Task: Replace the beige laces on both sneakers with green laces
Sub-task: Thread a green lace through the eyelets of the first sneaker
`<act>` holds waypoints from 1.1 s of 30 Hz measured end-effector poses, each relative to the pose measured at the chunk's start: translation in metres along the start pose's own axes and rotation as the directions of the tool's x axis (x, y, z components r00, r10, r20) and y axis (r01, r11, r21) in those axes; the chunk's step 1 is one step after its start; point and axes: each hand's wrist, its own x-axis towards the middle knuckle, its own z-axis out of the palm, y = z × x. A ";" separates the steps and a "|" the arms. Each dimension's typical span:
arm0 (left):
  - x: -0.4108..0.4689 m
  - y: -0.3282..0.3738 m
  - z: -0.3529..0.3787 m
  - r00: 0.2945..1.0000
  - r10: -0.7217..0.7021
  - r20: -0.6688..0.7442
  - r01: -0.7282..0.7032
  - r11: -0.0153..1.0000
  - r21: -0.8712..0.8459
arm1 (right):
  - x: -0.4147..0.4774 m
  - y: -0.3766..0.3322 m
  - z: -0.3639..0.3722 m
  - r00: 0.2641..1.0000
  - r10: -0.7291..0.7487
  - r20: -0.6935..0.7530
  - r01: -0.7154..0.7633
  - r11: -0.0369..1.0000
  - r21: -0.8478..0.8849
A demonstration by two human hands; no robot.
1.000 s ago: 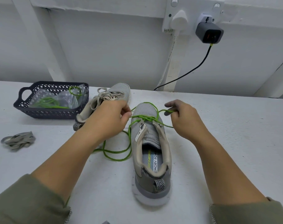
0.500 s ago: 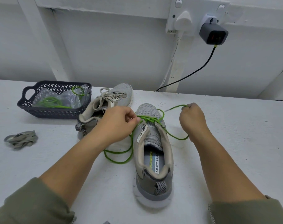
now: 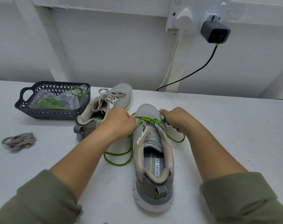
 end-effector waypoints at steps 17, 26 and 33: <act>-0.010 0.002 0.002 0.987 0.050 0.153 -0.039 0.997 -0.070 | -0.053 0.014 -0.035 0.984 0.018 0.175 0.060 0.901 -0.430; -0.016 -0.004 -0.002 0.994 0.113 -0.007 -0.113 0.985 -0.129 | -0.056 0.012 -0.031 0.978 -0.194 -0.084 0.152 0.921 -0.360; -0.017 -0.002 -0.010 0.993 0.067 0.092 -0.035 0.947 -0.320 | -0.060 -0.001 -0.021 0.889 -0.416 -0.191 0.391 0.907 -0.158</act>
